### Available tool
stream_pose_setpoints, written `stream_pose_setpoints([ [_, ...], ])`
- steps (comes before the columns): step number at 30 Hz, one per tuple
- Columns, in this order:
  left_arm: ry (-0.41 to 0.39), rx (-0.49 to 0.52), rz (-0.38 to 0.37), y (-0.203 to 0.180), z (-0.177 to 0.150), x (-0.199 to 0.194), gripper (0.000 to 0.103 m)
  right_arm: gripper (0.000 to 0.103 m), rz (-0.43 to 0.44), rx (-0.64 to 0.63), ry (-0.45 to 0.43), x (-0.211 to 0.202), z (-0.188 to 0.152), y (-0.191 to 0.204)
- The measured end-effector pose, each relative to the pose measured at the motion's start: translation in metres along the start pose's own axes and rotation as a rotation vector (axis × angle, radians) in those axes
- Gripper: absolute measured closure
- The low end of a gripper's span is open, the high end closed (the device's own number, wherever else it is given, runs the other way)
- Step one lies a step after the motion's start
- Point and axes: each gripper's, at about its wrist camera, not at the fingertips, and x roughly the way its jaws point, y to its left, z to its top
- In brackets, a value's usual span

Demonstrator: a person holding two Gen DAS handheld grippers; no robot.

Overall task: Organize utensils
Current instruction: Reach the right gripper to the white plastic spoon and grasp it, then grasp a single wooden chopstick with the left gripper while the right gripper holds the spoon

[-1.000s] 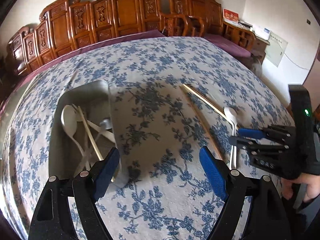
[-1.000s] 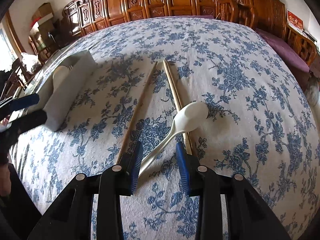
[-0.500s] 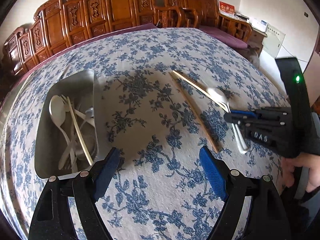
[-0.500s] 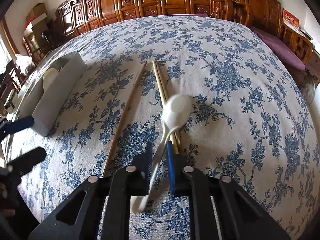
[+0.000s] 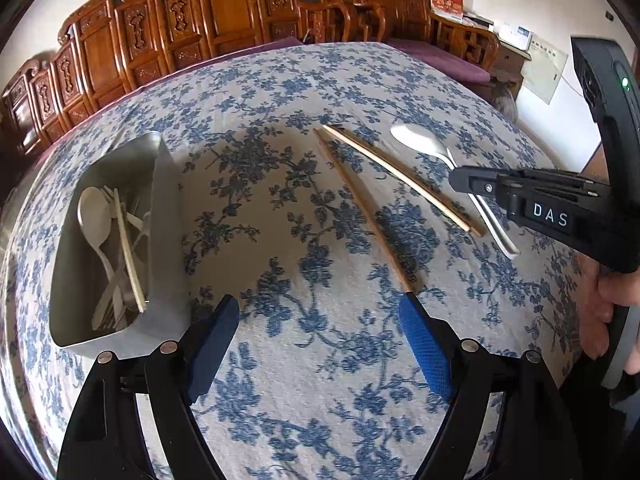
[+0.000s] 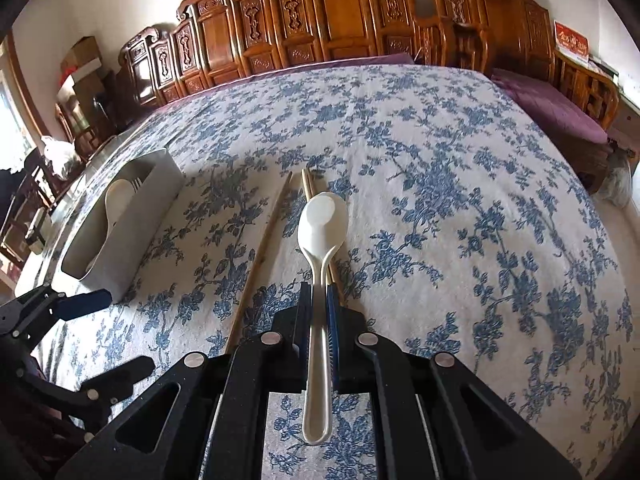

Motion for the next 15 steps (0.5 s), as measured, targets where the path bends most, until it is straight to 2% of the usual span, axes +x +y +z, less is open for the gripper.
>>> stream_pose_setpoints([
  [12,0.039,0.001,-0.021,-0.034,0.017,0.032,0.025,0.094,-0.016,0.024,-0.055,-0.014,0.004,-0.014],
  [14,0.056,0.006,-0.02,-0.036,0.018,0.04,0.036,0.094,-0.011,0.031,-0.061,-0.016,0.005,-0.015],
  [15,0.063,0.007,-0.017,-0.037,0.019,0.043,0.039,0.094,-0.007,0.033,-0.065,-0.017,0.006,-0.015],
])
